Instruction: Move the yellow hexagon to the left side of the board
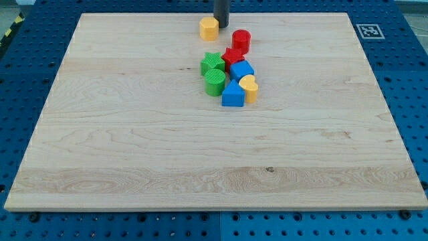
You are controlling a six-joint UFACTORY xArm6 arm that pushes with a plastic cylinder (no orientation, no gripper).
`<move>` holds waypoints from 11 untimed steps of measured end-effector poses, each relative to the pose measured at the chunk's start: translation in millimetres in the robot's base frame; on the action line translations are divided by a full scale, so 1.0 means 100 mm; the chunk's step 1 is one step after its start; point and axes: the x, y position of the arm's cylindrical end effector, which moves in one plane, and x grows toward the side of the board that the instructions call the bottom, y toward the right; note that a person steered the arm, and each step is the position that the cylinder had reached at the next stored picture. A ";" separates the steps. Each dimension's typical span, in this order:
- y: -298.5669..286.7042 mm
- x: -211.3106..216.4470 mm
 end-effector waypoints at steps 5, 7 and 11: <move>-0.66 0.18; -1.19 0.24; -1.61 0.49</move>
